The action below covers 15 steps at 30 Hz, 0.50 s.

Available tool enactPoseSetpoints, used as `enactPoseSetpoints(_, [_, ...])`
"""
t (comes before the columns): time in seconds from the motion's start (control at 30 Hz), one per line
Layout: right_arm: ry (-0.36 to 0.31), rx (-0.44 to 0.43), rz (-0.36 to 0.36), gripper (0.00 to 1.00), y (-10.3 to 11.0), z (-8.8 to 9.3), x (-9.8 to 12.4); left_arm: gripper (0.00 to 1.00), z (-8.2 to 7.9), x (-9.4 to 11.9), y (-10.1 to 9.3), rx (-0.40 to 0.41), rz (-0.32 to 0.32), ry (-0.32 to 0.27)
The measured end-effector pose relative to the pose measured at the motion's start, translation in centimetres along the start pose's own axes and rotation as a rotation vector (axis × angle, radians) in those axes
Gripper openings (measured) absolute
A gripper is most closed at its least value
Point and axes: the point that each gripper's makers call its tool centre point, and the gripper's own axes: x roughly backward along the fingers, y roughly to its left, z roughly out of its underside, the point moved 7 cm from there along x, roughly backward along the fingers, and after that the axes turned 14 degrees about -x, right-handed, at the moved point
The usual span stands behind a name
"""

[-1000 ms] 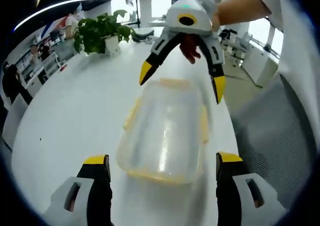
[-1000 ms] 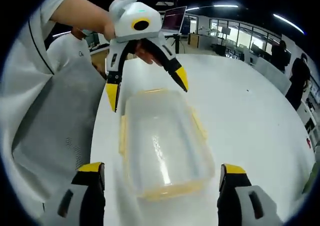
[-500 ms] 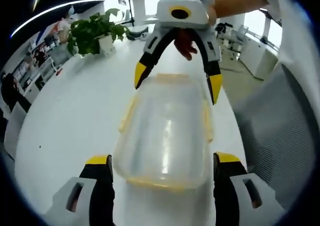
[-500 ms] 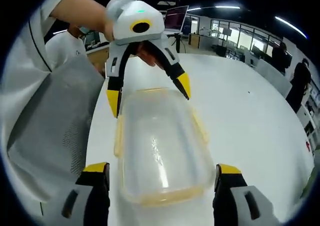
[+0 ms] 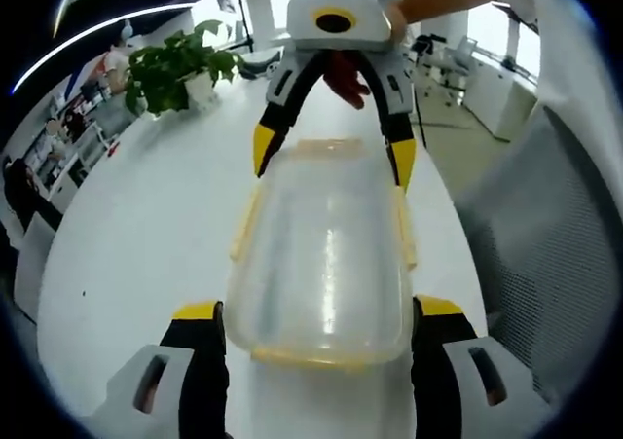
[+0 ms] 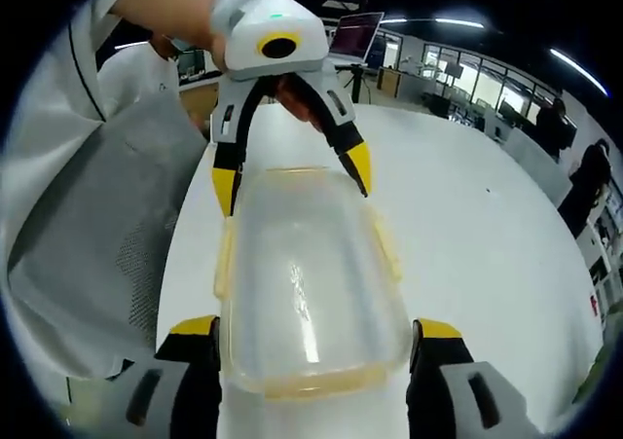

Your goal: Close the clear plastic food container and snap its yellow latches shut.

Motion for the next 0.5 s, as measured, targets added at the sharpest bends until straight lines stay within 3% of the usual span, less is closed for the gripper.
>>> enactPoseSetpoints(0.27, [0.005,0.027,-0.024,0.79,0.8,-1.4,-1.3,0.76,1.4,1.4,-1.1,0.021,-0.012,0.032])
enactPoseSetpoints(0.5, [0.022,0.051,-0.038,0.79,2.1,-3.7,-3.3,0.76,3.8,3.5,-2.2,0.046,-0.033,0.027])
